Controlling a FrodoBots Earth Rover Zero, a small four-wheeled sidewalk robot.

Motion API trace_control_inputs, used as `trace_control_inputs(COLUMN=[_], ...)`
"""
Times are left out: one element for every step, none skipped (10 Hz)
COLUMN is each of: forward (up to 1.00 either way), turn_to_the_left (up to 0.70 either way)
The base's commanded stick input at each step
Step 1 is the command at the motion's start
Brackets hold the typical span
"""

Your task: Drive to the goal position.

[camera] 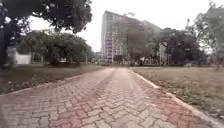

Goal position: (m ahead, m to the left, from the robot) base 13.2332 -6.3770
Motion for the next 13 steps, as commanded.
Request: trace_control_inputs(forward=[0.70, 0.70, 0.70, 0.70, 0.70, 0.70, 0.70, 0.70, 0.70, 0.70, 0.70, 0.70, 0.70], turn_to_the_left=[0.00, 0.00, 0.00, 0.00, 0.00, 0.00, 0.00, 0.00, 0.00, 0.00, 0.00, 0.00, 0.00])
